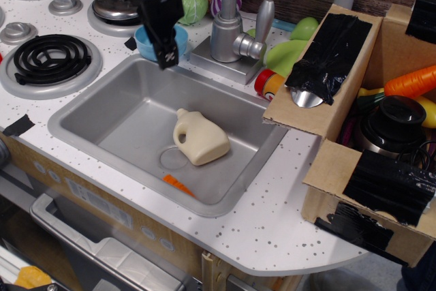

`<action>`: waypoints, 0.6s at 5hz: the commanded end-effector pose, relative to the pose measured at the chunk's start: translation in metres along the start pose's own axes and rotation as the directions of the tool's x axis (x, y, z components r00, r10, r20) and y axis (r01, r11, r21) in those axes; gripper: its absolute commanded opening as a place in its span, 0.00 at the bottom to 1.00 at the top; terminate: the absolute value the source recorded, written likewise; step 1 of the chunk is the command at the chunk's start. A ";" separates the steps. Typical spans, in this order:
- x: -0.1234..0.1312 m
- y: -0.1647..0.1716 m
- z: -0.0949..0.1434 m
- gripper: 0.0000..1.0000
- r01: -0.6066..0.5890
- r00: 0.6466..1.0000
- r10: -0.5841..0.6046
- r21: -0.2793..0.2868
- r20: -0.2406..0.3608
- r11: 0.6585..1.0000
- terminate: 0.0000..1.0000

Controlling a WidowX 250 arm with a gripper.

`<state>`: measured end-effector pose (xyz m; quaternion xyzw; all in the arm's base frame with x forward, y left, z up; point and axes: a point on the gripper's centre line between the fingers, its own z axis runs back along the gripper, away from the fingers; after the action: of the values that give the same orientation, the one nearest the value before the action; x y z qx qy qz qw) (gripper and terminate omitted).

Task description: Pick up bowl and put in small4fbox

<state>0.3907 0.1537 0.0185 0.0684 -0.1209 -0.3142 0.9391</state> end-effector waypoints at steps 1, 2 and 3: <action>0.007 0.013 0.001 0.00 -0.030 0.999 0.031 -0.036 0.032 0.999 0.00; 0.010 0.004 0.015 0.00 -0.062 0.998 0.061 -0.052 -0.014 0.997 0.00; 0.011 -0.021 0.035 0.00 -0.143 0.989 0.139 -0.081 -0.054 0.986 0.00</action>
<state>0.3586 0.1178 0.0243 0.0002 -0.0508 -0.2348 0.9707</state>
